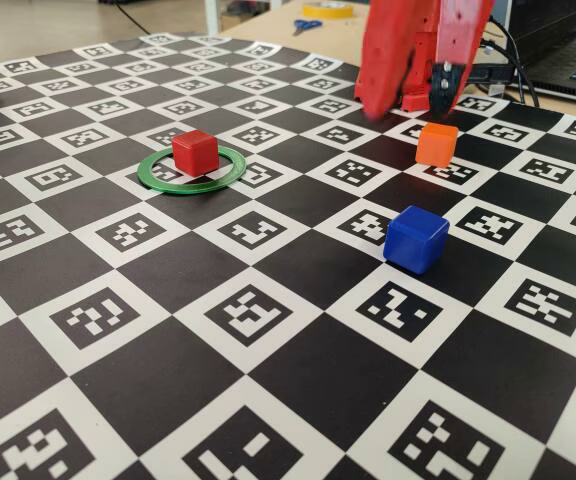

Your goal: Grab the red cube then put it in the green circle then put the blue cube on top and finally the orange cube on top

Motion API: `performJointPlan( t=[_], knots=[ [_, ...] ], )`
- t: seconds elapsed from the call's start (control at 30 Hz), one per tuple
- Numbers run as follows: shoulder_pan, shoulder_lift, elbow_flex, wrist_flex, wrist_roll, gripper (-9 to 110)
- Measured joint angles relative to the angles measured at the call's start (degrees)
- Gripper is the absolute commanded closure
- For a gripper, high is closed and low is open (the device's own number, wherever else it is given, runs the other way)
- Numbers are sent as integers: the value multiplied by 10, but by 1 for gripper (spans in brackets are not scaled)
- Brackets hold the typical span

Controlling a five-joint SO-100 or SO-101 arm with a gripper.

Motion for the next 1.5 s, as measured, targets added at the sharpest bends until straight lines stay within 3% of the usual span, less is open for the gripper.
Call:
performJointPlan(
  t=[0.9, 1.5],
  knots=[
    [-21, -2, 198, -134, 17, 59],
    [-21, -2, 232, -194, 9, 59]
  ],
)
